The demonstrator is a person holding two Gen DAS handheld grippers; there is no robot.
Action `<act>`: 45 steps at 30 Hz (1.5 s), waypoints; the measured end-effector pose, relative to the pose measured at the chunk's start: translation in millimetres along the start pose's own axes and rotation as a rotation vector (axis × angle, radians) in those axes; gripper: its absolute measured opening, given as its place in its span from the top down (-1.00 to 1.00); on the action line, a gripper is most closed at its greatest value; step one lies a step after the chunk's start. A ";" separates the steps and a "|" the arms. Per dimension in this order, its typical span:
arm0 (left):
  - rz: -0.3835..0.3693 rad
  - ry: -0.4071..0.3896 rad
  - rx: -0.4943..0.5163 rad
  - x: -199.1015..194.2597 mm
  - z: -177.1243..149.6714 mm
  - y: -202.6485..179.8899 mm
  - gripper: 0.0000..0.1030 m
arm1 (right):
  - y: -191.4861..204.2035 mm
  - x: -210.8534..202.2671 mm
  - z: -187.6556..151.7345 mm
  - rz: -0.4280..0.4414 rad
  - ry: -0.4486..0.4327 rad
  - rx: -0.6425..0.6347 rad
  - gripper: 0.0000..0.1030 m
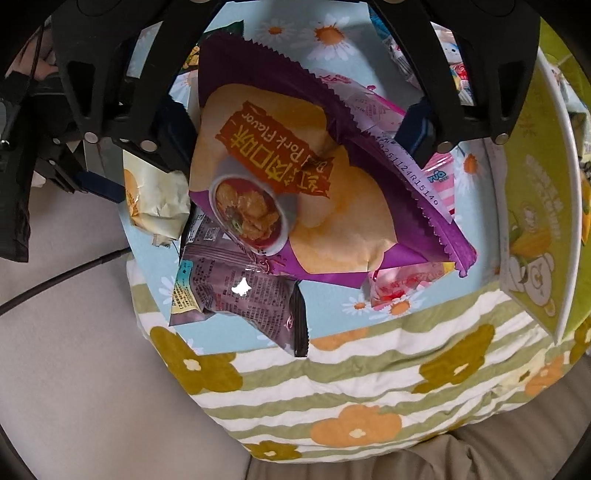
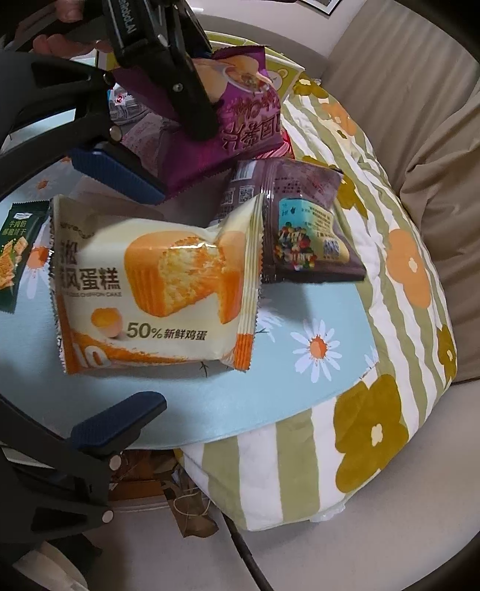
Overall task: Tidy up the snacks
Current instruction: 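Grasp the purple pork-flavour bag with the left tool while the right tool grasps the orange cake pack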
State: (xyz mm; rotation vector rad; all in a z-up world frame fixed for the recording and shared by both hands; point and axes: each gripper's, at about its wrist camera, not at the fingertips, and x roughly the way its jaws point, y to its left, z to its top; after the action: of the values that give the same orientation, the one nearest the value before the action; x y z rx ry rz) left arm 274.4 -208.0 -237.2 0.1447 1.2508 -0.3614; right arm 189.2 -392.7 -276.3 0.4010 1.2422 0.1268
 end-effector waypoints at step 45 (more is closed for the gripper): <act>0.071 -0.345 -0.197 -179.9 -68.6 32.0 -0.57 | 92.5 -111.5 3.3 0.113 -0.160 -0.291 -0.16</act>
State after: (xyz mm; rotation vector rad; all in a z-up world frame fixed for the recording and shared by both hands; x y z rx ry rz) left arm 175.7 -123.5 -91.6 -0.0407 0.9309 -0.1896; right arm 167.3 -342.4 -142.2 0.2235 1.0250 0.3609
